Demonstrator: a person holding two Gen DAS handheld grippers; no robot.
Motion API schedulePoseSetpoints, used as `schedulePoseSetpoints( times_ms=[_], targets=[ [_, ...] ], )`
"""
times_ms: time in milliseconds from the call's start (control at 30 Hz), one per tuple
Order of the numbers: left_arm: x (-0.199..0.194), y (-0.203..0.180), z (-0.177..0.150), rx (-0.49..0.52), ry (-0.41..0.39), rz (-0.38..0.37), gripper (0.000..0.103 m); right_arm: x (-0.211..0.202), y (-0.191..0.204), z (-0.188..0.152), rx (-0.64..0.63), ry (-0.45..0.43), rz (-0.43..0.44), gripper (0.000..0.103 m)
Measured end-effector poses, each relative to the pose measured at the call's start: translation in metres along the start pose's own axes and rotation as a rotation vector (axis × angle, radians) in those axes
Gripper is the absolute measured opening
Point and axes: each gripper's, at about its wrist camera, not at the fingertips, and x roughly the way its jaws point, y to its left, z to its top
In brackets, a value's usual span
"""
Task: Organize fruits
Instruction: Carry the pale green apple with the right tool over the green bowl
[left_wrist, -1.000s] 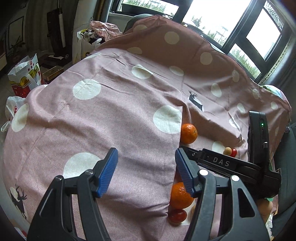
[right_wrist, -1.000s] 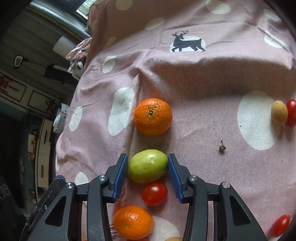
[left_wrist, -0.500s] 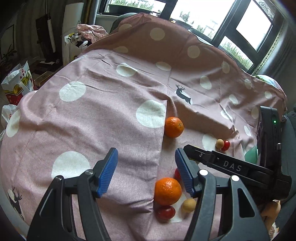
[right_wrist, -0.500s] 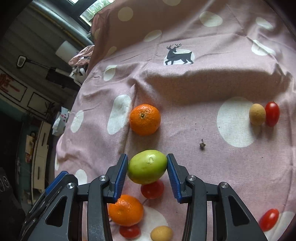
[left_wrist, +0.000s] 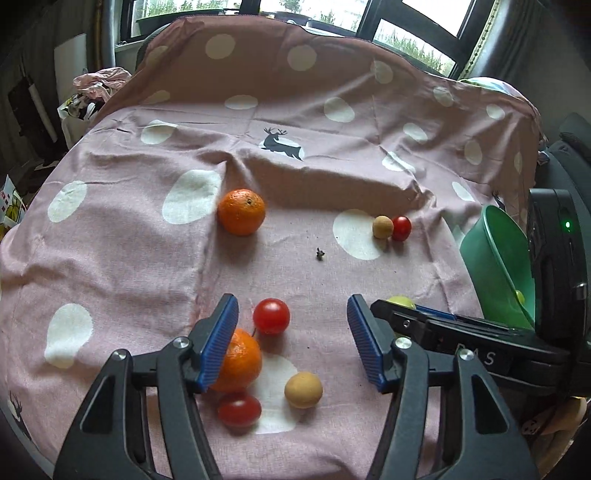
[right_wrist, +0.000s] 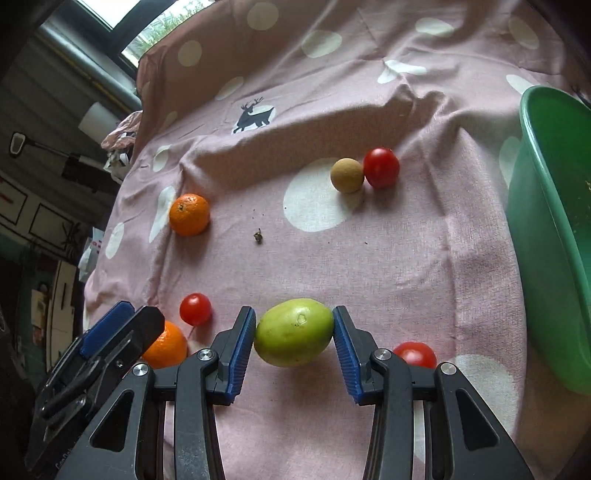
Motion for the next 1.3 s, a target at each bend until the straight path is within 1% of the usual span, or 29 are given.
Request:
schedulePoseSetpoints(
  times_ms=[100,200,333,700,800,967,1133,1300],
  targets=[
    [0.002,-0.006,-0.001,0.009,0.011,-0.017,0.056,0.006,-0.004,-0.001,0.009,0.017,-0.007,0.044],
    [0.003,-0.010,-0.004,0.008,0.023,-0.050,0.056,0.009,-0.011,-0.001,0.042,0.033,0.038,0.044],
    [0.006,-0.016,-0.008,0.011,0.054,-0.088,0.054,0.008,-0.016,0.000,0.054,0.027,0.047,0.044],
    [0.021,-0.038,-0.018,0.079,0.119,-0.135,0.053,0.009,-0.018,0.002,0.056,0.021,0.054,0.044],
    [0.027,-0.042,-0.019,0.084,0.137,-0.152,0.049,0.009,-0.018,0.002,0.054,0.021,0.053,0.044],
    [0.037,-0.045,-0.021,0.090,0.157,-0.141,0.045,0.009,-0.017,0.002,0.054,0.021,0.052,0.044],
    [0.042,-0.049,-0.023,0.078,0.177,-0.191,0.042,0.010,-0.016,0.001,0.053,0.025,0.061,0.044],
    [0.048,-0.054,-0.024,0.078,0.185,-0.204,0.031,0.011,-0.012,-0.001,0.040,0.031,0.063,0.044]
  ],
)
